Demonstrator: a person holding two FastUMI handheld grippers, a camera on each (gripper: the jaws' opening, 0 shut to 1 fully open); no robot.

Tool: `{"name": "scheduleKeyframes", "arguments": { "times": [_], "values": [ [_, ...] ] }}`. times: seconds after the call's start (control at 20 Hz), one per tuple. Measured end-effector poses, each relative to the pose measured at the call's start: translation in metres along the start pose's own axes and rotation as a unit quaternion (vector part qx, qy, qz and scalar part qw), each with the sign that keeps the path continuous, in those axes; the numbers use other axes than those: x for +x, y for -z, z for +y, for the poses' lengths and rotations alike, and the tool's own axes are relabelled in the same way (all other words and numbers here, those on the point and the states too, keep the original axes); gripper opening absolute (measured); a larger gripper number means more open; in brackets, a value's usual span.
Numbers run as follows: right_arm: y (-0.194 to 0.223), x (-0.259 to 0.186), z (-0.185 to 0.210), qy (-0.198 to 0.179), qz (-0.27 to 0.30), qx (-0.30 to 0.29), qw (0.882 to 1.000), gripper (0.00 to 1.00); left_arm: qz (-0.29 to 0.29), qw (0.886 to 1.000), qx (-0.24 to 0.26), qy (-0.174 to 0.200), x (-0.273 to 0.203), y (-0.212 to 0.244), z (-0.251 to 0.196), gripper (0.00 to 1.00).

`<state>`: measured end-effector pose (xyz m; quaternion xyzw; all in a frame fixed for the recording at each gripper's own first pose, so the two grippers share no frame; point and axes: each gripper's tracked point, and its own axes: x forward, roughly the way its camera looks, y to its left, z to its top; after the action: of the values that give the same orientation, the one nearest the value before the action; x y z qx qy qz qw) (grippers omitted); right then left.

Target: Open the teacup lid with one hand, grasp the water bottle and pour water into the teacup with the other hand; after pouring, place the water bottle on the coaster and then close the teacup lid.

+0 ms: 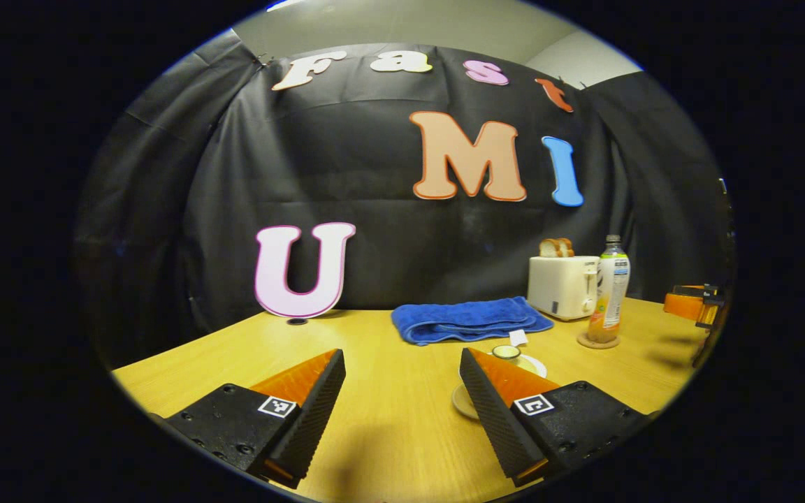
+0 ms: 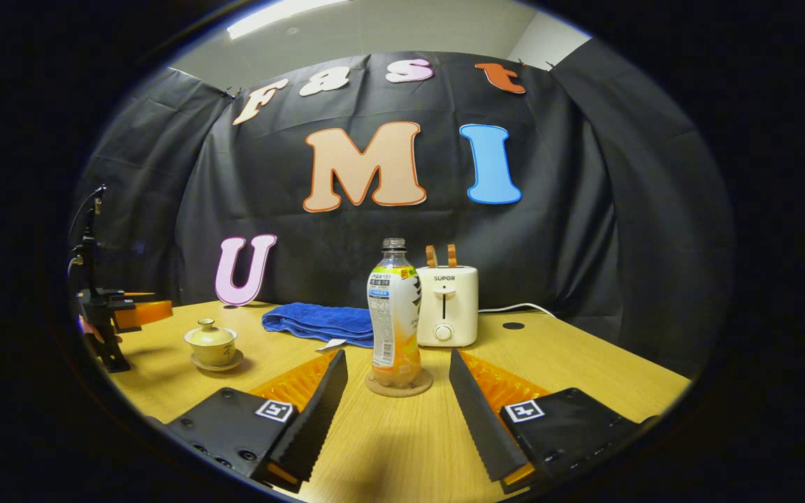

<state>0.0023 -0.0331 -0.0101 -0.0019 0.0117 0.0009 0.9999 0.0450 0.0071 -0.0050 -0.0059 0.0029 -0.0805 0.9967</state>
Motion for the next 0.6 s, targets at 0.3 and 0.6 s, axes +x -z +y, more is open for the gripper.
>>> {"name": "scheduleKeyframes", "arguments": {
  "times": [0.3,0.6],
  "values": [
    [0.000,0.000,-0.011,0.032,-0.001,-0.001,0.999,0.93,0.002,0.994,0.003,-0.112,-0.020,0.000,0.040,0.96],
    [-0.001,-0.001,-0.017,0.049,-0.003,-0.002,0.999,0.93,0.001,0.987,0.003,-0.162,-0.030,-0.001,0.054,0.96]
  ]
}}
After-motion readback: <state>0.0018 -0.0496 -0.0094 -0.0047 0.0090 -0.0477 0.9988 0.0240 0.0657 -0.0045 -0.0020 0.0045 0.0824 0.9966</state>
